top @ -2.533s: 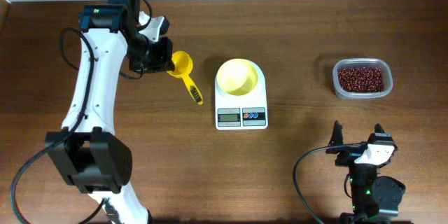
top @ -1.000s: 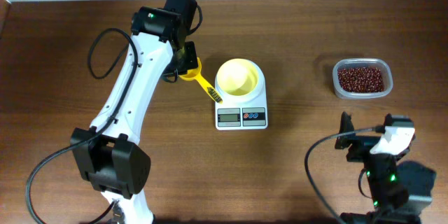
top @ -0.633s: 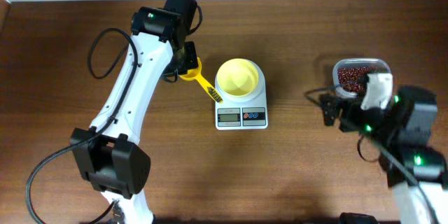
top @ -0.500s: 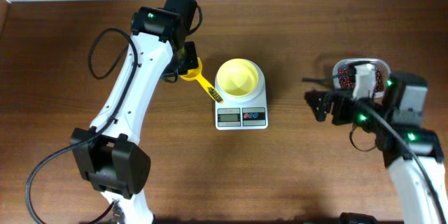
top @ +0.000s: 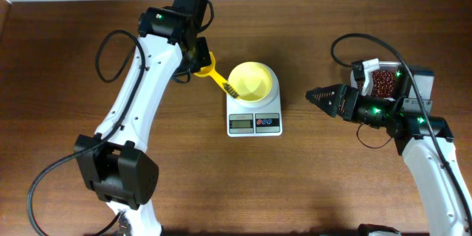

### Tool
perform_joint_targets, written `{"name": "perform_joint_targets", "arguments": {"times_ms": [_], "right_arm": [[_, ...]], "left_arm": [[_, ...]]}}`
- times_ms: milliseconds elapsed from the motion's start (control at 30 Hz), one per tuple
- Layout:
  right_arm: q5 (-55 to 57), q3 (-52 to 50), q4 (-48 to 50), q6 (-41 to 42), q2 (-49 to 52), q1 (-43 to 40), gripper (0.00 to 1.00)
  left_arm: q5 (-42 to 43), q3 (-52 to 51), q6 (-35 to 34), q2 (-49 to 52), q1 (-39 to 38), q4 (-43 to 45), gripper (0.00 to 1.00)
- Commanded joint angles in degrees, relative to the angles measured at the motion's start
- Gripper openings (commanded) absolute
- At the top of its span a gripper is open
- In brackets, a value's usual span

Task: Scoop item into bowl and weigh 50g on scale
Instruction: 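Swing the right gripper in toward the scoop handle over the scale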

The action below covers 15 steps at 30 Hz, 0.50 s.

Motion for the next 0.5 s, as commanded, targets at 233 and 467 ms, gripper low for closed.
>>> {"name": "perform_joint_targets", "arguments": {"times_ms": [233,467], "right_arm": [[-6.4,1.1,0.9,2.1,0.3,0.5,0.99],[-8.0,1.1,2.1,2.1,0.3,0.6,0.99]], "left_arm": [[0.4,1.2,-21.3,-1.0,-0.2,0.9,0.00],[2.1,1.2,-22.1,-1.0,-0.2,1.0,0.06]]}}
